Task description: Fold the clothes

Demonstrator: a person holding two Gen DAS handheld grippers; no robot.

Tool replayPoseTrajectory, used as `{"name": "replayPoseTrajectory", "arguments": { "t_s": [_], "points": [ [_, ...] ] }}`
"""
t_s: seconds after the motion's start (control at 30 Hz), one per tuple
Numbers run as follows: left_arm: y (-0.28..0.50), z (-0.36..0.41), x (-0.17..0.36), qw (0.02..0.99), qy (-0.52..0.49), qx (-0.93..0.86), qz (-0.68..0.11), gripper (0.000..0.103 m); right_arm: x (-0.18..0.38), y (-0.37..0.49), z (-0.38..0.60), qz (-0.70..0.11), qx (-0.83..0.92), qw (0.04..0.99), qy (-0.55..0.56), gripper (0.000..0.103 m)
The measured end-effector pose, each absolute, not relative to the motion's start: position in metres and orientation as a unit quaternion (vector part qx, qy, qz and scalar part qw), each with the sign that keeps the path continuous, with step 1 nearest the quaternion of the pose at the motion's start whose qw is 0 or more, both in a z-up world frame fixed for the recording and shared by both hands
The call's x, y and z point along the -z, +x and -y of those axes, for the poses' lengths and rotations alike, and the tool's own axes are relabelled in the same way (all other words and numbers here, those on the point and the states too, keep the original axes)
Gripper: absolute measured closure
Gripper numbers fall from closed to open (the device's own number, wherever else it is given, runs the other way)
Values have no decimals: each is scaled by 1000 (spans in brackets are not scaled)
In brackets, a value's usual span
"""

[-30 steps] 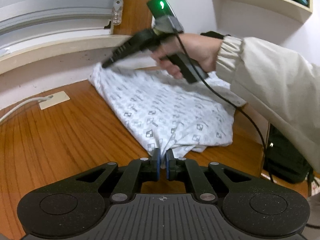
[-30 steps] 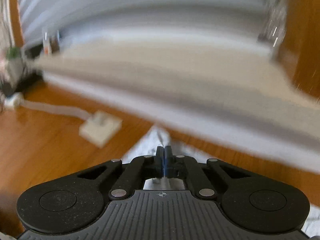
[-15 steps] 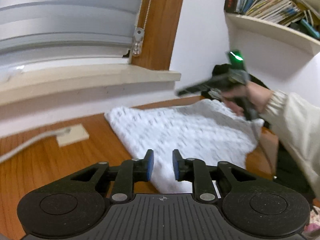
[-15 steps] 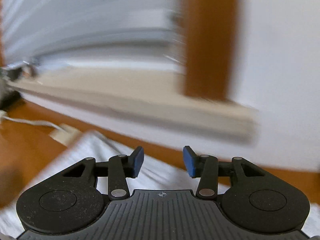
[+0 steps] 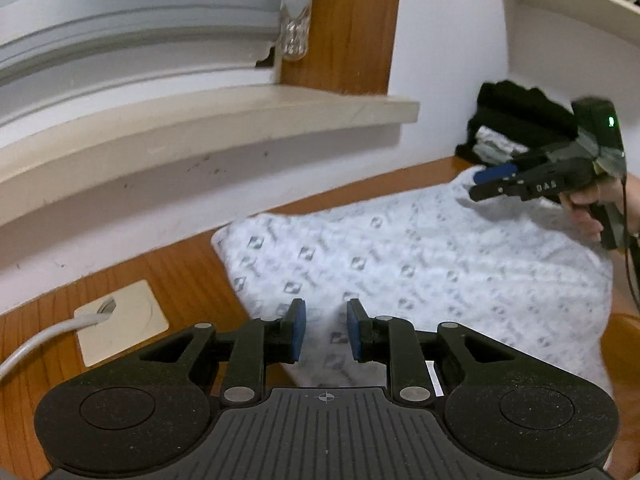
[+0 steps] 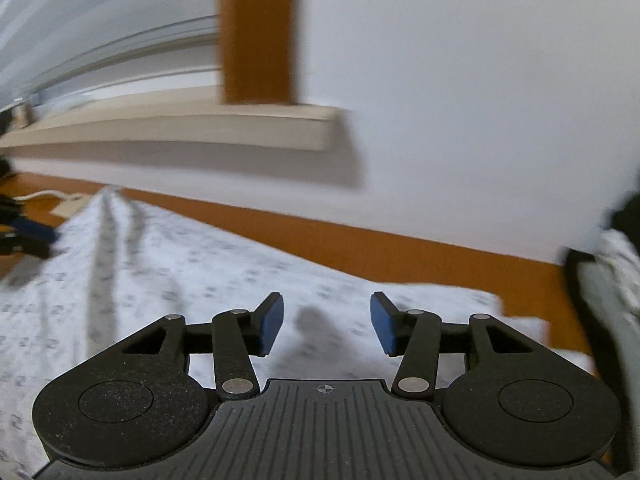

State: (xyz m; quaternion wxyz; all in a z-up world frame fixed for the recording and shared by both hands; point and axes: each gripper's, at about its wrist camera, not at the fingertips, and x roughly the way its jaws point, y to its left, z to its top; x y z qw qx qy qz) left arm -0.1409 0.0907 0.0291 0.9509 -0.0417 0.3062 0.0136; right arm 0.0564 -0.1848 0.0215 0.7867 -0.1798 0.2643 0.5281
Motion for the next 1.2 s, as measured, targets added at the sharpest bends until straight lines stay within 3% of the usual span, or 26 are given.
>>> {"name": "replayPoseTrajectory", "arguments": {
  "t_s": [0.27,0.33,0.37,0.4,0.53,0.63,0.67,0.77,0.97,1.2],
  "points": [
    [-143,-97,-21,950,-42,1,-310,78,-11,29,127,-261,-598,729,-208,53],
    [-144,-97,-21,950,-40,3,-309,78,-8,25,116,-261,-609,719,-211,57],
    [-144,-97,-21,950,-39,4,-308,78,-8,26,116,-264,-607,721,-205,71],
    [-144,-97,-21,951,-39,5,-308,78,-10,27,116,-265,-606,723,-202,99],
    [-144,-96,-21,950,-37,5,-309,78,-25,29,126,-213,-570,770,-192,101],
    [-144,-97,-21,950,-37,5,-309,78,-35,38,130,-213,-561,783,-162,99],
    [-144,-98,-21,950,-39,6,-309,78,-35,37,129,-218,-563,778,-175,94],
    [-144,-99,-21,950,-40,6,-309,78,-43,40,148,-207,-537,796,-185,56],
    [-144,-97,-21,951,-35,4,-309,77,-45,91,235,-245,-406,871,-127,53],
    [-143,-99,-20,950,-37,4,-309,77,-25,101,271,-271,-403,870,-87,53]
  ]
}}
